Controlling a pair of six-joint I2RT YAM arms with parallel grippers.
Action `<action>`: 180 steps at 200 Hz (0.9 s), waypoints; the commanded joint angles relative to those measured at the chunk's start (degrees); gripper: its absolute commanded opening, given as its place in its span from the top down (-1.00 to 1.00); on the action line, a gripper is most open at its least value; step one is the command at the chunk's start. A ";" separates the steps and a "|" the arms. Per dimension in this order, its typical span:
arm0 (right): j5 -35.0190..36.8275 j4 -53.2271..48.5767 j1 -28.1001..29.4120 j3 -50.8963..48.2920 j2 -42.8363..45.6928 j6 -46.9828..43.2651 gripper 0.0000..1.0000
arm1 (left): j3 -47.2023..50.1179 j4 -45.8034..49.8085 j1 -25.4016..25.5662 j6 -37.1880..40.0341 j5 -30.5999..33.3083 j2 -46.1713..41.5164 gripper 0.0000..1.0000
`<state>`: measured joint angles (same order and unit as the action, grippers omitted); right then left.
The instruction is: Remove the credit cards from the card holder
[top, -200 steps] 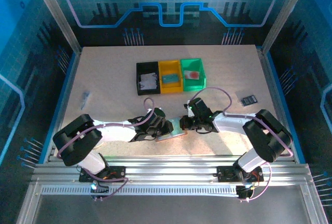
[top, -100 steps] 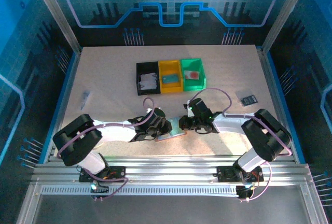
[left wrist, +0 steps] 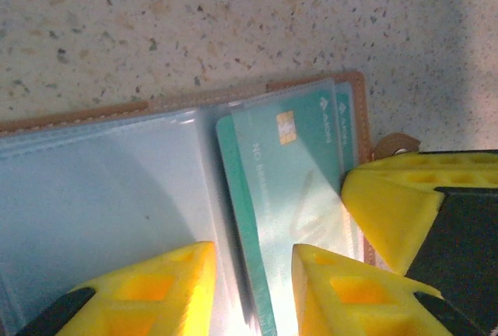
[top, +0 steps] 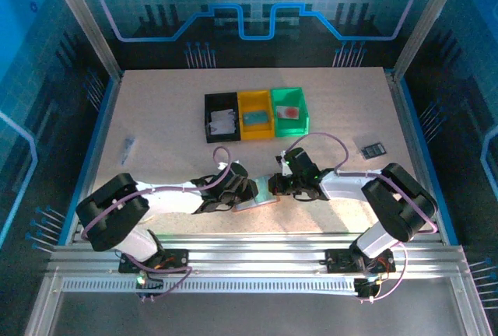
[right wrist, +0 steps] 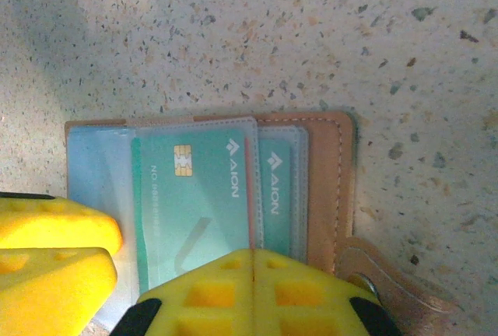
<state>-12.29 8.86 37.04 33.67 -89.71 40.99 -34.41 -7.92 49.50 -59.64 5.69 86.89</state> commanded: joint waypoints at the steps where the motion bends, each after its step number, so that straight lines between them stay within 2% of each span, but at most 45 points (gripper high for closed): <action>1: 0.04 -4.35 -0.53 -2.11 -1.47 0.68 0.98 | -1.15 1.75 0.84 0.61 1.66 0.51 0.37; 100: -1.85 -2.25 -0.48 -3.70 -1.24 2.16 0.98 | -3.38 1.92 2.27 0.29 3.28 3.36 0.54; 145: -1.90 -1.99 -0.49 -4.09 -1.47 2.14 0.98 | -3.82 6.47 2.27 1.49 6.00 -0.27 0.53; 180: -1.94 -2.26 -0.53 -3.92 -1.17 2.07 0.99 | -4.64 10.84 2.27 3.03 9.07 -5.47 0.40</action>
<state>-13.78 12.34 36.67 31.81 -89.69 42.65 -36.64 -1.58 51.29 -58.63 11.09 85.01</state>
